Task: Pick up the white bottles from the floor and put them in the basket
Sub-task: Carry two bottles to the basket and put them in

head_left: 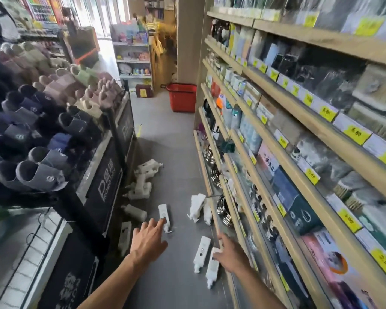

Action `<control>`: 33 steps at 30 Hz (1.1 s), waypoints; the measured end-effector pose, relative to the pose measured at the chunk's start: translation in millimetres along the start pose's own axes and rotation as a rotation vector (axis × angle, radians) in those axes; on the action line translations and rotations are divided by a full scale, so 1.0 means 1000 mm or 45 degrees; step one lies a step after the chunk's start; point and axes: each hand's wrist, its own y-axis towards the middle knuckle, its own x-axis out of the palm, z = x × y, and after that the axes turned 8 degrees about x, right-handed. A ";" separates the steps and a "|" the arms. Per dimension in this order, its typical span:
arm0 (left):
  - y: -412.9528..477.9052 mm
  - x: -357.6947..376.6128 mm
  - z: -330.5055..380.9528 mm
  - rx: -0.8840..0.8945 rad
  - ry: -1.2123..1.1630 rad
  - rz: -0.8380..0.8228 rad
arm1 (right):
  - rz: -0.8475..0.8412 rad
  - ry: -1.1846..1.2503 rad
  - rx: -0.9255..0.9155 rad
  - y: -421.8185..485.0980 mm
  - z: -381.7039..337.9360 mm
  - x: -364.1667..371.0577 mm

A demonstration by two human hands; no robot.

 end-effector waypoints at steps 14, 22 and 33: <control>0.163 -0.009 0.004 0.184 0.033 -0.120 | 0.026 0.098 0.157 0.127 -0.015 -0.031; 0.213 0.021 0.022 0.073 -0.014 -0.265 | -0.186 0.042 0.214 0.195 0.018 -0.022; 0.261 0.138 0.028 -0.012 -0.125 -0.600 | -0.314 0.106 0.303 0.287 0.044 0.064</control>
